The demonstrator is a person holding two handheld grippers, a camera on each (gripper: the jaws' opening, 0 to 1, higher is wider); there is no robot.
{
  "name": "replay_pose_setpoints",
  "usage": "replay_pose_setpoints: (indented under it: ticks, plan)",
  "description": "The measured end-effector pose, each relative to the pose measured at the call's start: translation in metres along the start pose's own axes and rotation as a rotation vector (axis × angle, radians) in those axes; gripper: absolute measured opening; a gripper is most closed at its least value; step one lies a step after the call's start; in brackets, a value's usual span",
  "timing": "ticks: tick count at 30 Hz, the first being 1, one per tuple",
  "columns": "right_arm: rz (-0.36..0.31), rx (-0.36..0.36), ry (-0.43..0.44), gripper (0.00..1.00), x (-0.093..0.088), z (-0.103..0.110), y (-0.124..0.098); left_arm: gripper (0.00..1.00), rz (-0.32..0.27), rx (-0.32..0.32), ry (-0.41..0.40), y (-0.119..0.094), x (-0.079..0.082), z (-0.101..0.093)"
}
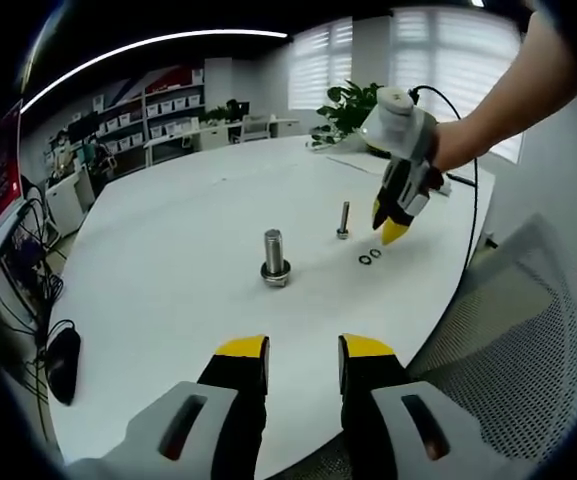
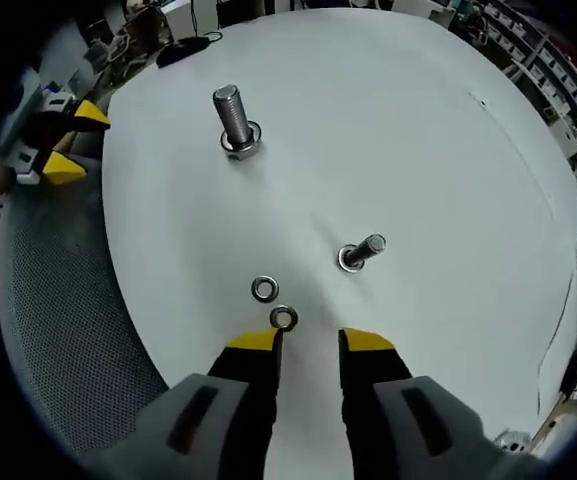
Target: Place the washer onto the threaded stud by aligning its center hole with the stud, sliding it down to the base, and recovering from edge contact or off-axis alignment until the washer reaches the visible bottom stop.
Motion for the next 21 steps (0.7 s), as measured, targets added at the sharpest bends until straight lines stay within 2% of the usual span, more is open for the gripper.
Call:
replay_pose_setpoints:
  ticks: [10,21]
  plan:
    - [-0.021,-0.002,0.006,0.26,0.001,0.005,-0.001,0.26,-0.006,-0.007,0.002,0.0,0.001,0.0]
    - [-0.002,0.008,-0.003,0.27,-0.002,0.012,0.004,0.26,-0.01,-0.011,-0.007,0.0,0.001,0.0]
Point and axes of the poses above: the point that each gripper's makers call its tool centre point, and the gripper's own axes: y roughly forward along the fingers, z roughly to its left, x roughly out of its top, the point moved 6 cm from there along -y, roughly backward along the fingers, and after that the axes turned 6 degrees about z, right-handed, at the moved point
